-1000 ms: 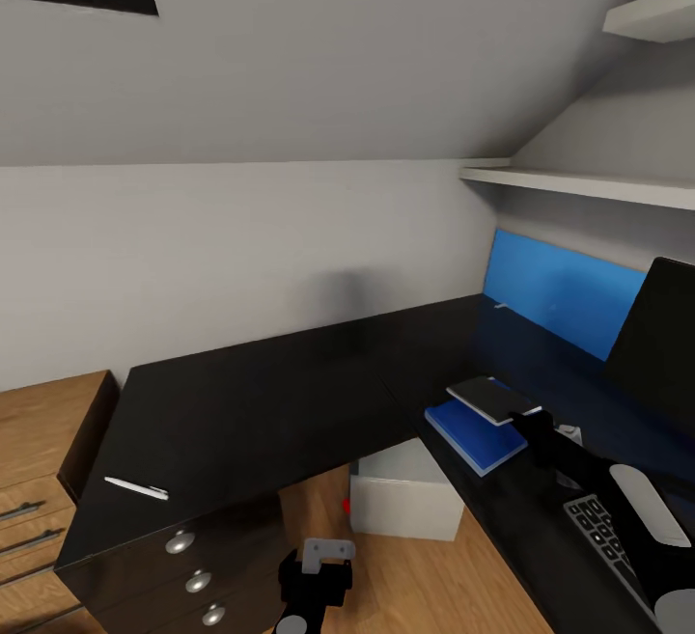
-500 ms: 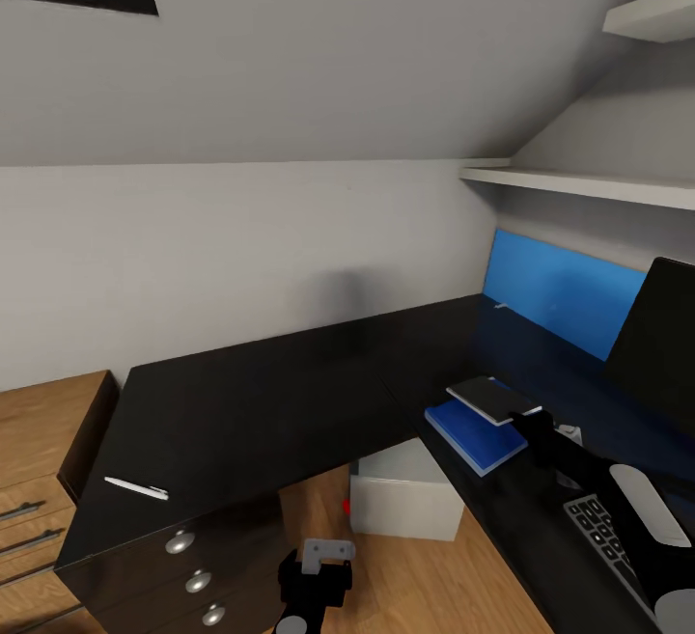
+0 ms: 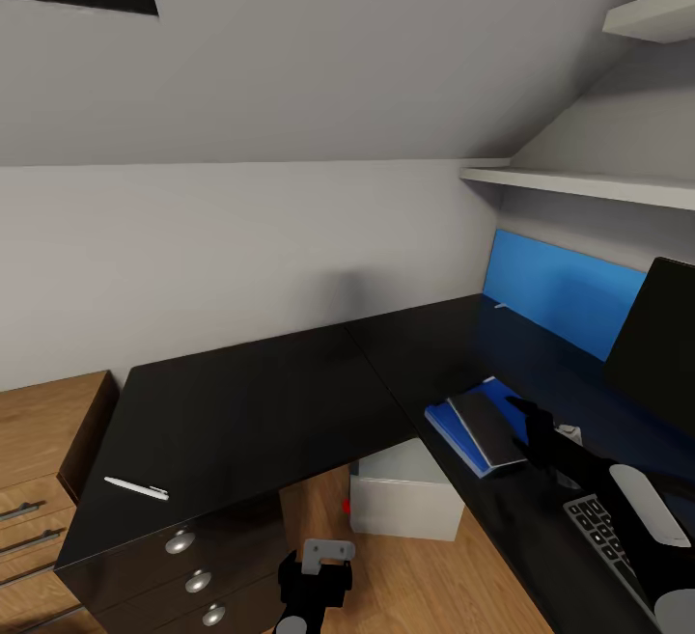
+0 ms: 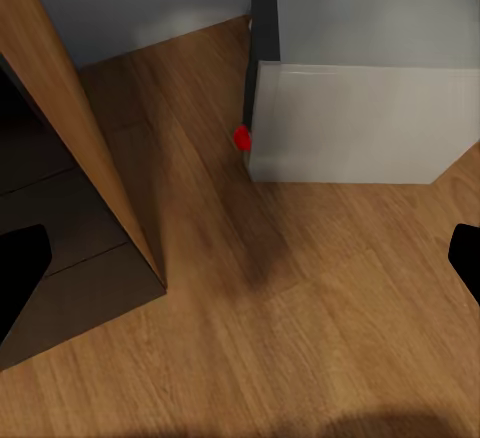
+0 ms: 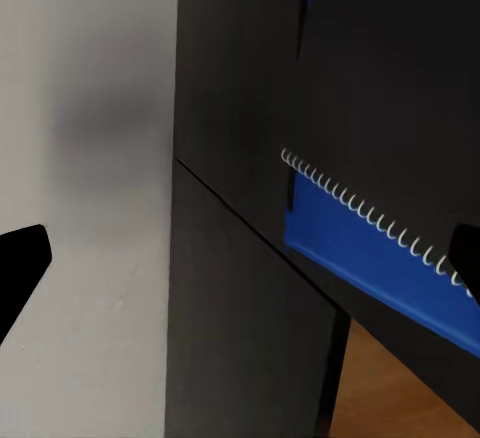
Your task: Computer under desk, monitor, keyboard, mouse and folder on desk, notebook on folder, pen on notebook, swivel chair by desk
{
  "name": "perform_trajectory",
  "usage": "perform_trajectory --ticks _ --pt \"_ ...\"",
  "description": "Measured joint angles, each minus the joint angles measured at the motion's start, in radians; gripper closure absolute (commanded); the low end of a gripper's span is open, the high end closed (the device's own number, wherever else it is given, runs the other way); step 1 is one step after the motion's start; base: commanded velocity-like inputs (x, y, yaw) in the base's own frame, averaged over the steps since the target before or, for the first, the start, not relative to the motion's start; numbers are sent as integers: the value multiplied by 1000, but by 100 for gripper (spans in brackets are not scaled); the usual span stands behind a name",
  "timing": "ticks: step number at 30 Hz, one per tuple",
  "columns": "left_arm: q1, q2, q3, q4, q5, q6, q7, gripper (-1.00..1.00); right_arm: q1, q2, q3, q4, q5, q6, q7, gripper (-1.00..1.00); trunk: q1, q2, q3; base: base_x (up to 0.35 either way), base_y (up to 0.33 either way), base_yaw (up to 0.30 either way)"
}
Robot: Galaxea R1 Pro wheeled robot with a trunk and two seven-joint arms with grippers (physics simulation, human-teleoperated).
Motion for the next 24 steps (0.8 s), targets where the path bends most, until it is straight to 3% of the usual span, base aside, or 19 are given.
perform_trajectory --ticks 24 --pt "0 0 0 0 0 0 0 -100 0 -1 0 -1 -2 0 3 -100 0 0 0 -36 -25 0"
